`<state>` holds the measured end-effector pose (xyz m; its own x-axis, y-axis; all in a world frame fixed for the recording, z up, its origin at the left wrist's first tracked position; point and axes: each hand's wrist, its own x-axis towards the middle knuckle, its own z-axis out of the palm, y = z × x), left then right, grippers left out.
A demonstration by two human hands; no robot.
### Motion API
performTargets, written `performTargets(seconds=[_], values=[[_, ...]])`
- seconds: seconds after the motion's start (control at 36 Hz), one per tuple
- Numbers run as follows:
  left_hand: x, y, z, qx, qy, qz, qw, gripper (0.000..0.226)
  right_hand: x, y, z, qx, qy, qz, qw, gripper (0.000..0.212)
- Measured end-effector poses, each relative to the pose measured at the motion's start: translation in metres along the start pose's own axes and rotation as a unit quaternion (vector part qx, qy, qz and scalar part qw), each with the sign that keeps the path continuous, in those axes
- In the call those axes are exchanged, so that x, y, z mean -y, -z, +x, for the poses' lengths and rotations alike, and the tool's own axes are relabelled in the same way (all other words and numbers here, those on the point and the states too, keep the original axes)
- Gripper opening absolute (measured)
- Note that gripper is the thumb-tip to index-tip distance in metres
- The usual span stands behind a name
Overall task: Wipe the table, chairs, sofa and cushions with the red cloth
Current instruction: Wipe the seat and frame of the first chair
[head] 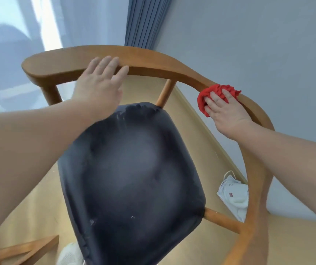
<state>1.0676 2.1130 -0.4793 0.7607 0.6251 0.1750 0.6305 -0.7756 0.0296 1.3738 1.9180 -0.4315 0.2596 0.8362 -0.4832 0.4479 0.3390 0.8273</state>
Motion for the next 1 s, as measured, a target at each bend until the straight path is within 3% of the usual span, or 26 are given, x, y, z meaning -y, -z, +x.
performTargets(seconds=[0.19, 0.58, 1.0], values=[[-0.082, -0.005, -0.033, 0.004, -0.098, -0.117, 0.988, 0.047, -0.001, -0.008, -0.015, 0.021, 0.017, -0.002, 1.000, 0.059], [-0.143, -0.026, -0.095, 0.094, -0.125, -0.164, 0.974, 0.057, 0.006, -0.027, -0.066, 0.034, 0.039, 0.038, 0.998, 0.053], [-0.156, -0.020, -0.122, 0.100, -0.120, -0.213, 0.964, 0.052, 0.034, -0.035, -0.139, 0.076, 0.067, 0.125, 0.987, 0.044]])
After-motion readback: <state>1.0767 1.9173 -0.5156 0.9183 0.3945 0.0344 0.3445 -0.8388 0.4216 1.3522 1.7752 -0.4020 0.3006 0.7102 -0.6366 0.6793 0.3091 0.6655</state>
